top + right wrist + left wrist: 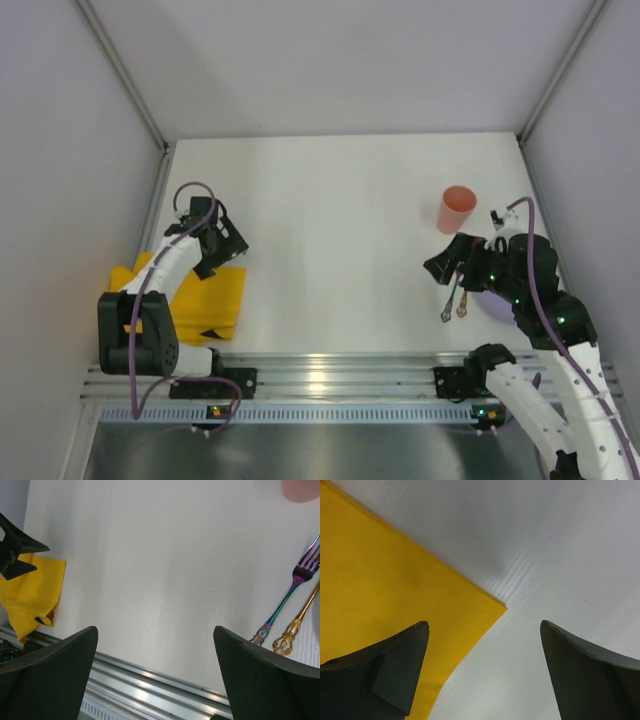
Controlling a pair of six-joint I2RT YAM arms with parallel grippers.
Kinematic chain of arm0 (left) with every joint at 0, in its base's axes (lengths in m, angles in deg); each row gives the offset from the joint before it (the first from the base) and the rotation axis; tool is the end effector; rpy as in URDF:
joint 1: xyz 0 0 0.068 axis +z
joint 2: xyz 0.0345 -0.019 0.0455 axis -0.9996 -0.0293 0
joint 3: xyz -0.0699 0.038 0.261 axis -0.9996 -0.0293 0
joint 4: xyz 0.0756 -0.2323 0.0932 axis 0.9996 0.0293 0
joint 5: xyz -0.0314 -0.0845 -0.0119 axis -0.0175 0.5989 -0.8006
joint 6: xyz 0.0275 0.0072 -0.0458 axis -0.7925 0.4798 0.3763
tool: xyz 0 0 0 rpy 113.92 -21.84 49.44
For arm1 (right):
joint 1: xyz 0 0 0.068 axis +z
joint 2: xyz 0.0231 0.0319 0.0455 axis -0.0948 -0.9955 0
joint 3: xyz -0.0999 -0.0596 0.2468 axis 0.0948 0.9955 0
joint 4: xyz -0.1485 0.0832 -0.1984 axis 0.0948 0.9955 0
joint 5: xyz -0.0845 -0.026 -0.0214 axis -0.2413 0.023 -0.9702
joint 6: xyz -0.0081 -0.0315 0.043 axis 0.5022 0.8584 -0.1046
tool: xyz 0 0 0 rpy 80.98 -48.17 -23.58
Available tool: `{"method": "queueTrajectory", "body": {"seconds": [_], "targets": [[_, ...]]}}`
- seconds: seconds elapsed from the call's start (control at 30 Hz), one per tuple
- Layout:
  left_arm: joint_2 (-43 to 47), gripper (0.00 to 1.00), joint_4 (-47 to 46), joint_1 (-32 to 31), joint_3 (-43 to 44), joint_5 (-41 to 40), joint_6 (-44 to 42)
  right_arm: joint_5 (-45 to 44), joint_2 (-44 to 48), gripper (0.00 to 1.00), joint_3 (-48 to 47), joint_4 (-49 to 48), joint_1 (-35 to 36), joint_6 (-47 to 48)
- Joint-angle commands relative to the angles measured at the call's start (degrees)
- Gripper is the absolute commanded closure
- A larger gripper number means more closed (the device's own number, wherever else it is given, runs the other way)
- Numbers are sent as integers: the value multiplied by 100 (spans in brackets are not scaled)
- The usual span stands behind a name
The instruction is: Set the dinner table for one person
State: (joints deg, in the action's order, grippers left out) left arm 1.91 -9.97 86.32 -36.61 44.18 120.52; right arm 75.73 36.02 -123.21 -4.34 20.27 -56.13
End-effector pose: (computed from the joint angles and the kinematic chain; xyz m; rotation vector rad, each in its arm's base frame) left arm 0.2692 -0.0050 0.2201 -0.8316 2.4989 -0.0734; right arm 0.1035 0.0346 0.3331 0.1140 2.1555 0.6422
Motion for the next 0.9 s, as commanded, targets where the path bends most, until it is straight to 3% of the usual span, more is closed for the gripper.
{"method": "queueTrajectory", "body": {"seconds": [0.0,0.27,0.7,0.8,0.87], "targets": [[71,2,110,-11,-450,6,451,-153,100,0,7,211,134,116],[-403,2,-426,-20,-584,-152,662,-311,91,0,-89,466,327,257],[-1159,3,-259,-20,-610,-574,899,-601,-14,0,-168,598,442,345],[-1212,14,-295,-20,-645,-495,952,-619,-49,0,-168,572,451,353],[-1229,37,-400,-37,-672,-390,961,-619,-84,0,-177,563,459,353]]}}
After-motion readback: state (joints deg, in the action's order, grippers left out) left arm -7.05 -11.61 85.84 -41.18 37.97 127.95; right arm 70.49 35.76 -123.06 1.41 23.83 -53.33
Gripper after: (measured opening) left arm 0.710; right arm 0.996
